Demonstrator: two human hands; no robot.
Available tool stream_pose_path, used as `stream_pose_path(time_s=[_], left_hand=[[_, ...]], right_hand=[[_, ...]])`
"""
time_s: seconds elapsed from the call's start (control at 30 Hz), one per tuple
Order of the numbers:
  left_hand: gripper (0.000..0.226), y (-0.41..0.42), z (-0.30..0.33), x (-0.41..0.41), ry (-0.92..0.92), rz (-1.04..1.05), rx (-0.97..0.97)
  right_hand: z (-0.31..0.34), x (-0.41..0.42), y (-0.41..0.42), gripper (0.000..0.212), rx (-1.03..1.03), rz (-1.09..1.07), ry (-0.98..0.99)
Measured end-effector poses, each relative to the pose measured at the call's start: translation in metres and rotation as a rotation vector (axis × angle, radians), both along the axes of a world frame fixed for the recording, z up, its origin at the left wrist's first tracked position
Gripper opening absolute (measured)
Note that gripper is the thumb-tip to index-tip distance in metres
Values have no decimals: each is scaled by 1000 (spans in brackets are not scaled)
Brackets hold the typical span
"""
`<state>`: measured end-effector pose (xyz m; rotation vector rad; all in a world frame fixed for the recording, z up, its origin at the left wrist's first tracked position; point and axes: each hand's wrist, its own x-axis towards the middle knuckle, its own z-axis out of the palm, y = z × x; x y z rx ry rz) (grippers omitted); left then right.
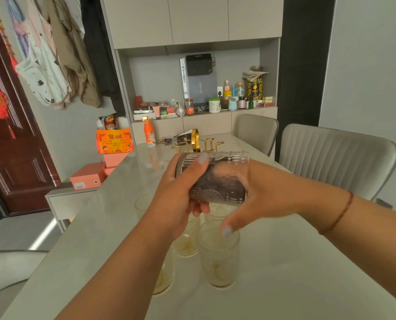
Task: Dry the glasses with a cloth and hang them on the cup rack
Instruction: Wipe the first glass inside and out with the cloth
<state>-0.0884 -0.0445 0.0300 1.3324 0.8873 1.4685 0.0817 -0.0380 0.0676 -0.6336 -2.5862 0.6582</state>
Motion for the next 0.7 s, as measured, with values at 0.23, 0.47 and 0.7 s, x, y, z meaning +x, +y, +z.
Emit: stream_pose_path(time_s=[0.23, 0.47, 0.7], left_hand=[[31, -7, -1, 2, 133, 132, 181], [57, -3, -2, -2, -69, 254, 104], [47, -10, -4, 4, -128, 303, 162]], right_hand=[[-14, 4, 14, 71, -905, 151, 548], [-9, 14, 8, 48, -909, -233, 947], [-2, -8, -1, 35, -947, -435, 1104]])
